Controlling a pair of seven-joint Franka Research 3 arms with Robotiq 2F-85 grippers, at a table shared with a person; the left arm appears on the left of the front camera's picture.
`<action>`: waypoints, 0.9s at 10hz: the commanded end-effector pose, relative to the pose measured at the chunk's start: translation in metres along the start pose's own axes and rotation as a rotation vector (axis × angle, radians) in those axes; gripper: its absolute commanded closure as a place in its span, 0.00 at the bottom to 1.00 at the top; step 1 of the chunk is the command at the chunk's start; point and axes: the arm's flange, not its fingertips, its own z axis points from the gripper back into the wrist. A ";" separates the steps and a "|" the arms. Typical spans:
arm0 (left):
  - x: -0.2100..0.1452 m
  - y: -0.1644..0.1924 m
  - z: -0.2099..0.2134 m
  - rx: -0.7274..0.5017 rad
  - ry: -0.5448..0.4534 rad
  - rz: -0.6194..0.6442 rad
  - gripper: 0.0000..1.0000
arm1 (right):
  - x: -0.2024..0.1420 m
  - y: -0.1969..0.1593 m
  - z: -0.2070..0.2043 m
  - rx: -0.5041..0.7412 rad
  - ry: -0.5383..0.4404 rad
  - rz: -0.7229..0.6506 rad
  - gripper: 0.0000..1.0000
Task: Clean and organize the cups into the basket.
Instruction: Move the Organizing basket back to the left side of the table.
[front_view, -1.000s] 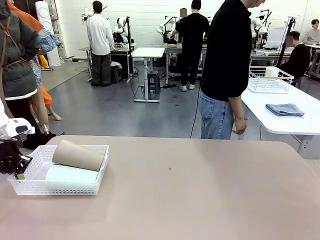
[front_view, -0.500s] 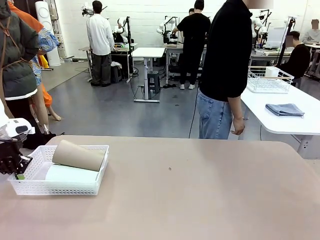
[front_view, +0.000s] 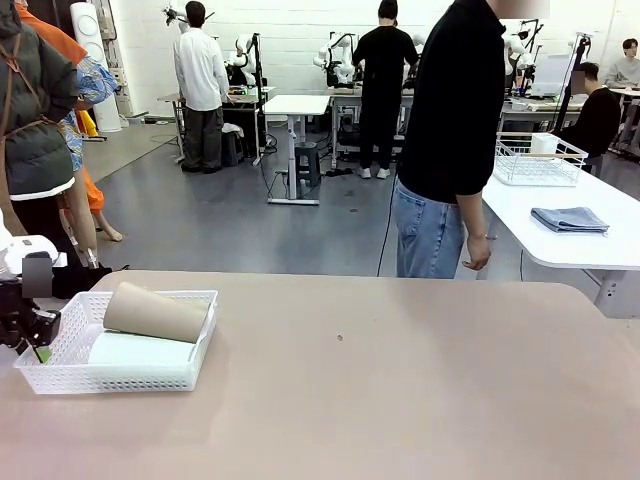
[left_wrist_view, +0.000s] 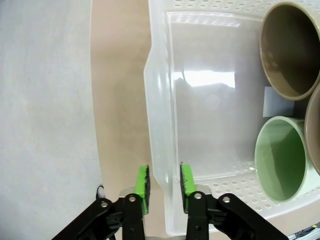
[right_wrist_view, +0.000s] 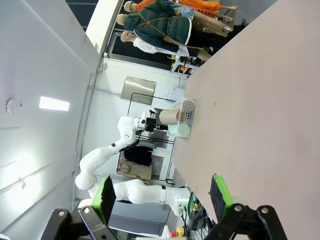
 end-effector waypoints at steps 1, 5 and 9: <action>0.000 0.008 0.000 0.011 -0.026 -0.015 0.00 | 0.000 0.002 -0.001 -0.004 0.011 -0.013 0.00; 0.000 0.008 0.000 0.021 -0.027 -0.015 0.00 | 0.000 0.002 -0.001 -0.004 0.011 -0.013 0.00; 0.000 0.009 0.002 0.024 -0.026 -0.015 0.00 | 0.000 0.002 -0.001 -0.004 0.011 -0.013 0.00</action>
